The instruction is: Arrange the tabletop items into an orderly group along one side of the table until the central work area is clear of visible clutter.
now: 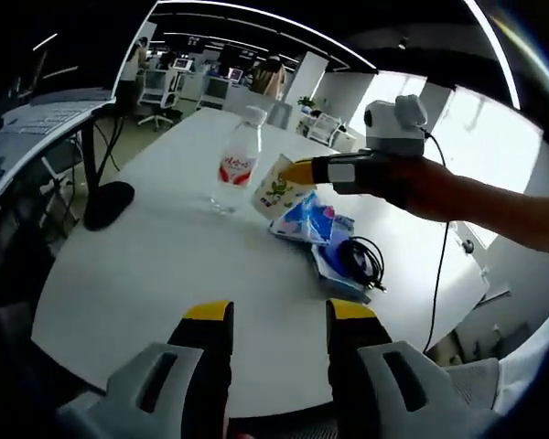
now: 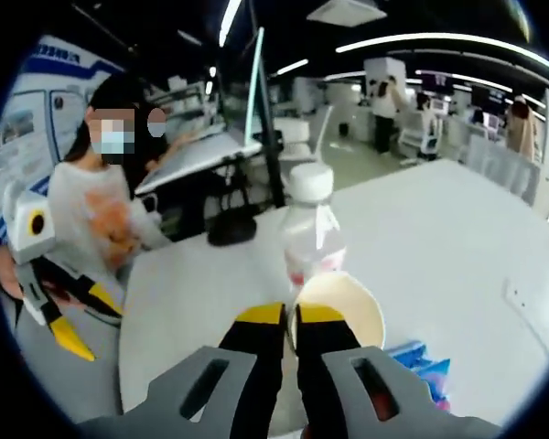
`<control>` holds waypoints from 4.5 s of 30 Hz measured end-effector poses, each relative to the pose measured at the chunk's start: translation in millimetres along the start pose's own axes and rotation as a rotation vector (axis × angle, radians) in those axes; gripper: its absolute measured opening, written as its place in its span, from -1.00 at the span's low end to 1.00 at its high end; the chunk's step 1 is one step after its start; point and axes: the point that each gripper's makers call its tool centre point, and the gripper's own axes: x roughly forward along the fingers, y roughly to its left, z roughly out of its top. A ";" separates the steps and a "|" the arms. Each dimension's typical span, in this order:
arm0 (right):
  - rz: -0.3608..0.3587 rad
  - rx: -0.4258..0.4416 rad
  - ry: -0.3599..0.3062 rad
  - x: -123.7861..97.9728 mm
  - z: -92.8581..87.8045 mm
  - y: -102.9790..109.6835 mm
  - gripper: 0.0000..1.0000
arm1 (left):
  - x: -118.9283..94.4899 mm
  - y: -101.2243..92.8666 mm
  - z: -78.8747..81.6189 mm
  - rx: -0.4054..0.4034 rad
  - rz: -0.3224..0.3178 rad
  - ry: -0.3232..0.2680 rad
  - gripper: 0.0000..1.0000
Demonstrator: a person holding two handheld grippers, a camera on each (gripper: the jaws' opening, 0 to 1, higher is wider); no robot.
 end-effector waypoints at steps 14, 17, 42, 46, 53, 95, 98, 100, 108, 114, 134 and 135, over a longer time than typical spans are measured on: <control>-0.020 -0.265 0.172 33.6 -25.4 -17.9 -0.96 | -4.1 6.2 0.3 -0.023 0.012 -0.011 -0.23; -0.014 -0.278 0.183 37.0 -27.9 -17.0 -0.88 | -4.2 8.3 0.9 -0.028 0.014 -0.010 -0.23; -0.047 -0.265 0.173 13.7 -26.3 -11.0 -0.55 | -3.1 4.6 0.7 -0.029 0.005 -0.013 -0.23; -0.029 -0.253 0.136 5.3 -23.1 -8.7 -0.48 | -2.1 2.4 1.4 -0.029 -0.001 -0.014 -0.22; -0.004 -0.206 0.064 -17.0 -11.9 -2.5 -0.41 | -1.3 -1.0 -0.3 -0.026 -0.011 -0.009 -0.22; -0.194 0.253 0.072 -119.7 -160.7 -0.2 -0.44 | 5.1 -22.9 4.8 0.016 -0.059 -0.006 -0.17; -0.195 0.271 0.092 -119.1 -170.7 5.3 -0.46 | 4.6 -21.9 4.7 0.011 -0.058 -0.009 -0.18; -0.200 0.284 0.098 -119.0 -175.1 7.2 -0.46 | 4.3 -22.1 4.0 0.010 -0.058 -0.008 -0.18; -0.210 0.305 0.106 -118.4 -181.7 9.9 -0.52 | 3.6 -24.7 2.8 0.017 -0.068 -0.005 -0.18; -0.217 0.312 0.105 -116.6 -184.5 10.5 -0.58 | 1.4 -26.3 0.8 0.020 -0.071 -0.004 -0.18; -0.273 0.290 0.102 -134.6 -190.8 3.3 -0.95 | 1.1 -32.0 -1.0 0.031 -0.085 0.000 -0.19; -0.276 0.292 0.099 -136.3 -191.3 2.5 -0.95 | 1.5 -32.7 -1.2 0.033 -0.087 0.002 -0.19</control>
